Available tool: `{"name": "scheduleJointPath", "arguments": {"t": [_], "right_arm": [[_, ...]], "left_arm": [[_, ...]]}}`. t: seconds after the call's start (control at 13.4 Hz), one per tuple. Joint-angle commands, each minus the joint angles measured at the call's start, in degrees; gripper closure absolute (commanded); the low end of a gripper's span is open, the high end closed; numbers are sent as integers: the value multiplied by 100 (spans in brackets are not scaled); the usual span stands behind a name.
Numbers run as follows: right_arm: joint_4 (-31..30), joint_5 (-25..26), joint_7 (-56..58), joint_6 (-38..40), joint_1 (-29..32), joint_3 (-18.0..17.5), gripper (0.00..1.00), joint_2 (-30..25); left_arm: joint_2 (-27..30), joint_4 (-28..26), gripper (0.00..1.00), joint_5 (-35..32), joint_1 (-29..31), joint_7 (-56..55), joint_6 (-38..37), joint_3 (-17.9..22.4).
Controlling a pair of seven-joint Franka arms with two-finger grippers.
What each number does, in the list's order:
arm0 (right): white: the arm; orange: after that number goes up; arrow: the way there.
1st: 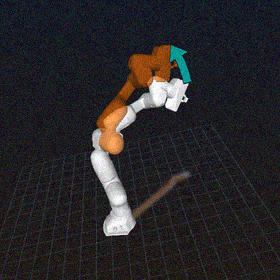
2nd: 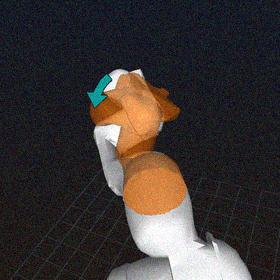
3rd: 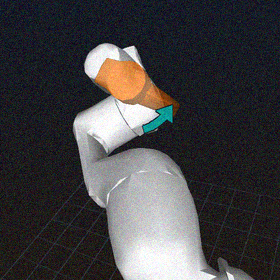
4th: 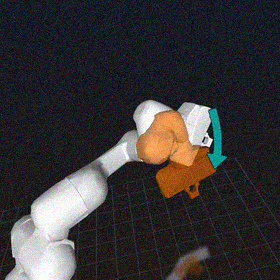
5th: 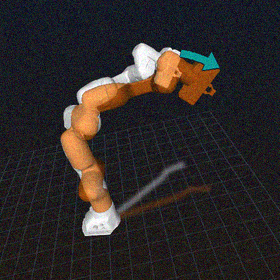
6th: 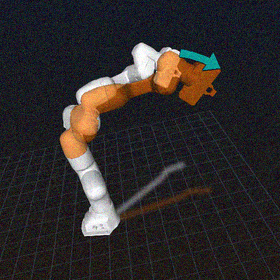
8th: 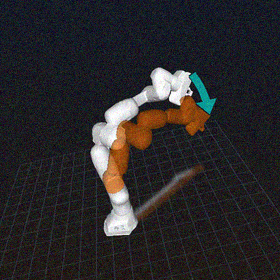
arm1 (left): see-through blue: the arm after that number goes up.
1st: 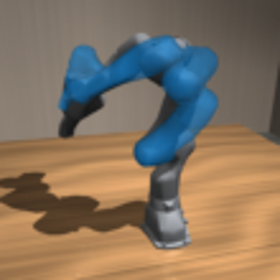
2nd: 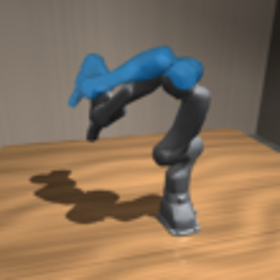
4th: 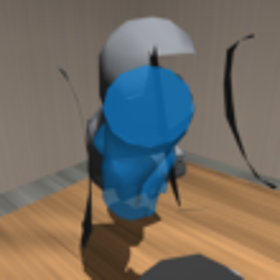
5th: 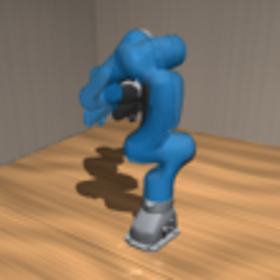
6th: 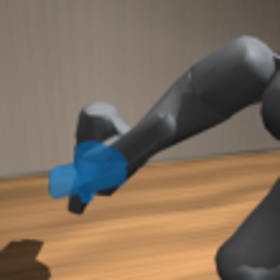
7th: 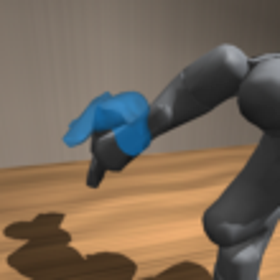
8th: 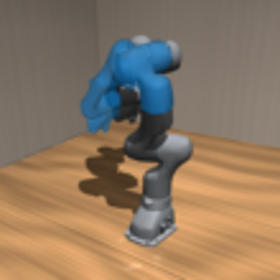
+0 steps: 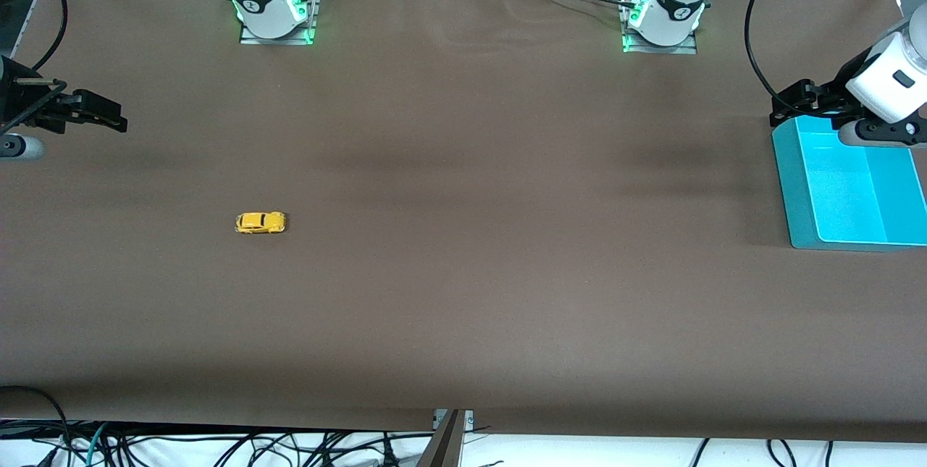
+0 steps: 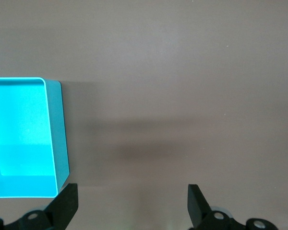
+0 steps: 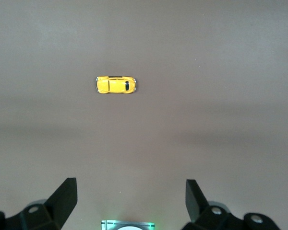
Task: Wind and store yellow beetle car
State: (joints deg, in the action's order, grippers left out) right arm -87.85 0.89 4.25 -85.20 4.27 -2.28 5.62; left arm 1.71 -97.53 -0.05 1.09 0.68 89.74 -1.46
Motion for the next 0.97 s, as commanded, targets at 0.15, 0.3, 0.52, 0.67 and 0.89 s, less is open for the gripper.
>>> {"name": "scheduleJointPath", "arguments": {"t": [0.15, 0.3, 0.52, 0.67, 0.89], "right_arm": [[40, 17, -21, 13, 48, 0, 0, 44], [93, 17, -20, 13, 48, 0, 0, 53], [102, 34, -20, 13, 48, 0, 0, 62], [93, 17, -20, 13, 48, 0, 0, 62], [93, 8, -20, -31, 48, 0, 0, 62]], "left_arm": [[-65, 173, 0, 84, -39, -50, -141, 14], [-56, 173, 0, 84, -39, -50, -141, 14], [-56, 173, 0, 84, -39, -50, -203, 14], [-56, 173, 0, 84, -39, -50, -203, 14], [-56, 173, 0, 84, -39, -50, -203, 14]]}}
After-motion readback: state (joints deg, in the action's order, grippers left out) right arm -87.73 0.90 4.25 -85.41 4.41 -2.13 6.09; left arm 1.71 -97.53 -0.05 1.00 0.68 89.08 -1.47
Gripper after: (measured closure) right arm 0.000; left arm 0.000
